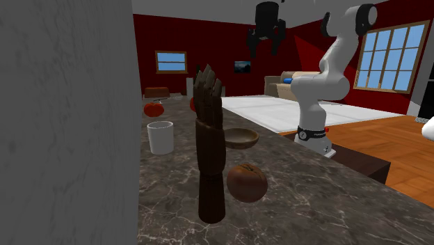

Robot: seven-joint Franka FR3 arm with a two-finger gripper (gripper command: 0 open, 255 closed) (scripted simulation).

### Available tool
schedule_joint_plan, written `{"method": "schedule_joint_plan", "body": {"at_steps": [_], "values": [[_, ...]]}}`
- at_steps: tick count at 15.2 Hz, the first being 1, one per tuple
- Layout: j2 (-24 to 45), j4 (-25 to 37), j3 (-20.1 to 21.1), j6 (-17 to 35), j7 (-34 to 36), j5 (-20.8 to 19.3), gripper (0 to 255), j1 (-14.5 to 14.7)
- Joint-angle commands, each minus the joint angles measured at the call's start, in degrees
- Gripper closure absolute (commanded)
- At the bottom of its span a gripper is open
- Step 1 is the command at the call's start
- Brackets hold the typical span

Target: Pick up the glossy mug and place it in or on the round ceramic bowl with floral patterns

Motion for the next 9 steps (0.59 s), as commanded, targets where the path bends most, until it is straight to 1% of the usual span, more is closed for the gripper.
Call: {"method": "schedule_joint_plan", "body": {"at_steps": [1,9], "values": [[0.00,0.00,0.00,0.00,0.00,0.00,0,0.00],[15.11,2.32,-0.57,12.35,-0.84,-1.34,0,-0.42]]}}
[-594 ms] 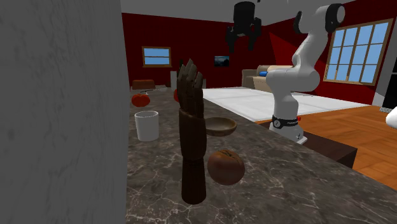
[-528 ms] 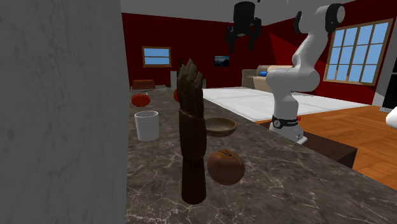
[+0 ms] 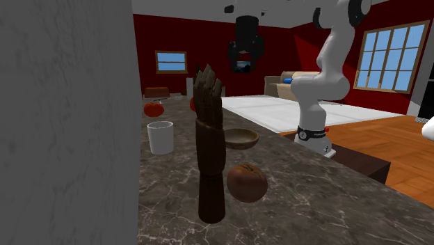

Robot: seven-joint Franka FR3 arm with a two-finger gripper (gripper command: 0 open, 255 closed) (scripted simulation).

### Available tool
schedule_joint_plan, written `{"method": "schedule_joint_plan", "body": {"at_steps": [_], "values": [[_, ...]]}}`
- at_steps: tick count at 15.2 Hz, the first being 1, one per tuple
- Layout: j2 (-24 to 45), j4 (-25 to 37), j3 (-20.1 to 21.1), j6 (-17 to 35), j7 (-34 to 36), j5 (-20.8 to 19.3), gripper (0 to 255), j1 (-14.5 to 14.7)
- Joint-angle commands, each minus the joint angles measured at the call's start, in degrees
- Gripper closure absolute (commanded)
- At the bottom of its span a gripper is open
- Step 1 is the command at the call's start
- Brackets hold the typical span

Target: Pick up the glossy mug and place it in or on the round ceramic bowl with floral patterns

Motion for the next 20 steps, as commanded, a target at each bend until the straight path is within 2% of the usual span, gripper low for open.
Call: {"method": "schedule_joint_plan", "body": {"at_steps": [1,11,20], "values": [[3.86,0.88,-0.41,2.93,-0.50,-0.44,0,-0.25],[25.11,11.36,-1.29,13.20,-1.07,-1.50,0,-0.83],[45.08,27.29,-2.00,16.82,-1.42,-1.84,0,-1.66]]}}
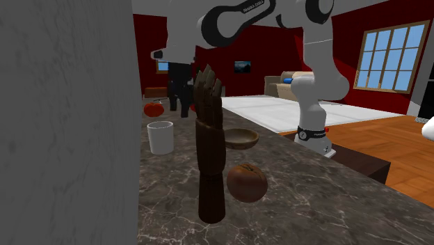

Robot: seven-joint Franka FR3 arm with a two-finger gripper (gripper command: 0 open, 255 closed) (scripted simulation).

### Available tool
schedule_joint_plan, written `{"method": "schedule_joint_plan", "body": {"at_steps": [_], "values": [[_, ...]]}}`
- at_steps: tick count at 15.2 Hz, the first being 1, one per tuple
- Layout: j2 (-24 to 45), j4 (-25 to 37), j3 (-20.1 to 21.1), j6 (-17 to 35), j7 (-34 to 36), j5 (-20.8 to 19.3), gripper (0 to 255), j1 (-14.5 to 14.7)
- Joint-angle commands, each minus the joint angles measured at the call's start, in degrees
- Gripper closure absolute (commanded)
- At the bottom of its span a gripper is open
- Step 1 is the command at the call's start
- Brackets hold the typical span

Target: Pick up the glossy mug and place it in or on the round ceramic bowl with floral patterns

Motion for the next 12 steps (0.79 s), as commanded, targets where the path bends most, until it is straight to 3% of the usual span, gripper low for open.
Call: {"method": "schedule_joint_plan", "body": {"at_steps": [1,4,12], "values": [[4.31,3.56,-0.13,0.67,-0.01,-0.07,0,-0.21],[10.72,10.15,-0.30,0.38,-0.09,-0.07,0,-0.59],[13.63,8.54,-0.22,4.89,-0.24,0.17,0,-0.82]]}}
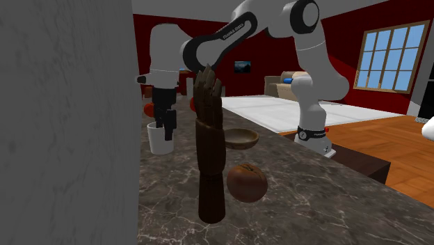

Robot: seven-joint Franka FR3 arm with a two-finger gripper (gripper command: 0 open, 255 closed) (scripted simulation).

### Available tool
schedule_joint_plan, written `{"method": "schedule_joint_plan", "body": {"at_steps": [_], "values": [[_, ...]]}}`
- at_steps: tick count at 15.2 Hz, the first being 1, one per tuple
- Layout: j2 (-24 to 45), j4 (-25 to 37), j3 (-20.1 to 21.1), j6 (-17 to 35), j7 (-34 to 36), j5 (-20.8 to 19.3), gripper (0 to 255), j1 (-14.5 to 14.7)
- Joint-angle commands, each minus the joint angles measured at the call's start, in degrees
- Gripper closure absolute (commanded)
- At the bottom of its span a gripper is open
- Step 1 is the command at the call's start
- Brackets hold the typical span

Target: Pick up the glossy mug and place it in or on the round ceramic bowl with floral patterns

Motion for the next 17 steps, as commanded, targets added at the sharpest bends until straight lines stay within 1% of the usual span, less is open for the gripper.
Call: {"method": "schedule_joint_plan", "body": {"at_steps": [1,7,8,17], "values": [[0.32,-0.07,0.01,0.42,-0.02,0.03,0,-0.03],[0.31,-0.08,0.00,0.41,-0.02,0.03,0,-0.03],[0.31,-0.08,0.00,0.41,-0.02,0.03,255,-0.03],[0.32,-0.07,0.00,0.42,-0.02,0.03,255,-0.03]]}}
